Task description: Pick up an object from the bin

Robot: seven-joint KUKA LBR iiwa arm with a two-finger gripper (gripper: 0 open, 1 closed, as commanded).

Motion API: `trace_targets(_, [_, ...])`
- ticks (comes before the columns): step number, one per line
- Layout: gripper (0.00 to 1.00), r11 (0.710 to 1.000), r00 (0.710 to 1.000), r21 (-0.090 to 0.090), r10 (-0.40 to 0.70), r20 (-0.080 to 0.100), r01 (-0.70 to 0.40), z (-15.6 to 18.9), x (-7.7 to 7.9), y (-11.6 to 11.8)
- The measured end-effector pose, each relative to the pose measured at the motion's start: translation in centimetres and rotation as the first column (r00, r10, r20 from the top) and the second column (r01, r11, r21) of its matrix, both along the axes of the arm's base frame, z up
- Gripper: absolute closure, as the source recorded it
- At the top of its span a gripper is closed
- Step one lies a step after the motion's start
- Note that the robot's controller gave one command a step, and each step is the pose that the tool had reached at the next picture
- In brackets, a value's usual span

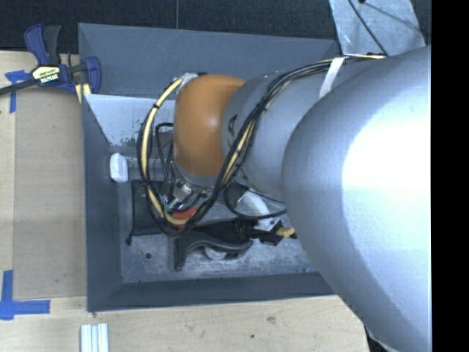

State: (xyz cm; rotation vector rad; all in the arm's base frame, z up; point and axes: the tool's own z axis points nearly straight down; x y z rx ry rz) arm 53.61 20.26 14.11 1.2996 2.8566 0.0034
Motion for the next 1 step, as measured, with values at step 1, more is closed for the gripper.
trace_targets(1, [1.00,1.000,1.000,0.000,0.001,0.001,-0.001,3.15,0.16,-0.10])
